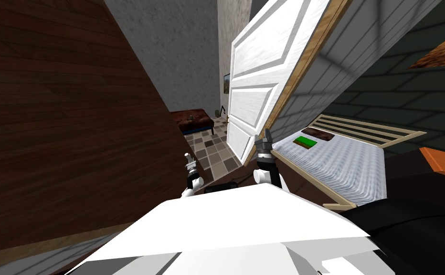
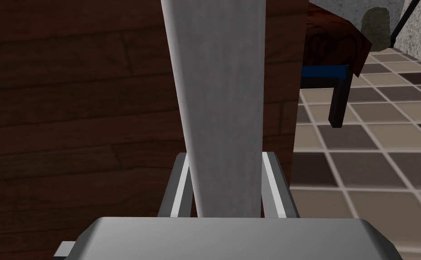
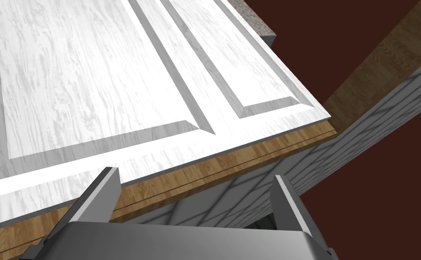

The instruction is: Push the door open

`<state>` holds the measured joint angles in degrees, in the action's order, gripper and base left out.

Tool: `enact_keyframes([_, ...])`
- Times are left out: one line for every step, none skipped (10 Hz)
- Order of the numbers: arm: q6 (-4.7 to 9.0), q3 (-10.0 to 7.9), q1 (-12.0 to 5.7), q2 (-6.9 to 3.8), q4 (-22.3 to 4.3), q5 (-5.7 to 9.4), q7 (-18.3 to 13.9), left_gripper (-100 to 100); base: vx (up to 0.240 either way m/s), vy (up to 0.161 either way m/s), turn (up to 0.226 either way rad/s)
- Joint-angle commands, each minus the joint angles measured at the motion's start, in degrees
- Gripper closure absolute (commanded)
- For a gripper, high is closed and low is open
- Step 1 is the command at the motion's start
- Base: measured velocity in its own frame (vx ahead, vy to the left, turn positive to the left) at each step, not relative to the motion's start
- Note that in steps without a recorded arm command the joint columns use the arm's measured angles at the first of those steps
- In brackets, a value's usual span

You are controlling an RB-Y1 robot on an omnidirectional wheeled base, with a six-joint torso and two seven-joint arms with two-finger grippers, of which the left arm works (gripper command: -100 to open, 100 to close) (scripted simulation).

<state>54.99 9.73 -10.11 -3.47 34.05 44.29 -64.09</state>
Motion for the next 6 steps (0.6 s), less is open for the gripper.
enact_keyframes([-1.05,-0.73,1.84,-0.89,2.9,0.37,1.3,100,0.000,0.002,-0.022])
enact_keyframes([-0.53,-1.96,1.86,-0.90,3.9,0.91,1.9,100,0.024,0.010,-0.056])
enact_keyframes([-0.53,-1.96,1.86,-0.90,3.9,0.91,1.9,100,0.061,0.021,-0.012])
enact_keyframes([-0.27,-2.59,1.87,-0.91,3.9,1.18,2.2,100,0.076,0.029,-0.024])
enact_keyframes([0.00,-3.22,1.88,-0.90,3.9,1.46,2.5,100,0.079,0.030,-0.055])
enact_keyframes([0.28,-3.88,1.89,-0.86,3.9,1.75,2.9,100,0.108,0.016,-0.048])
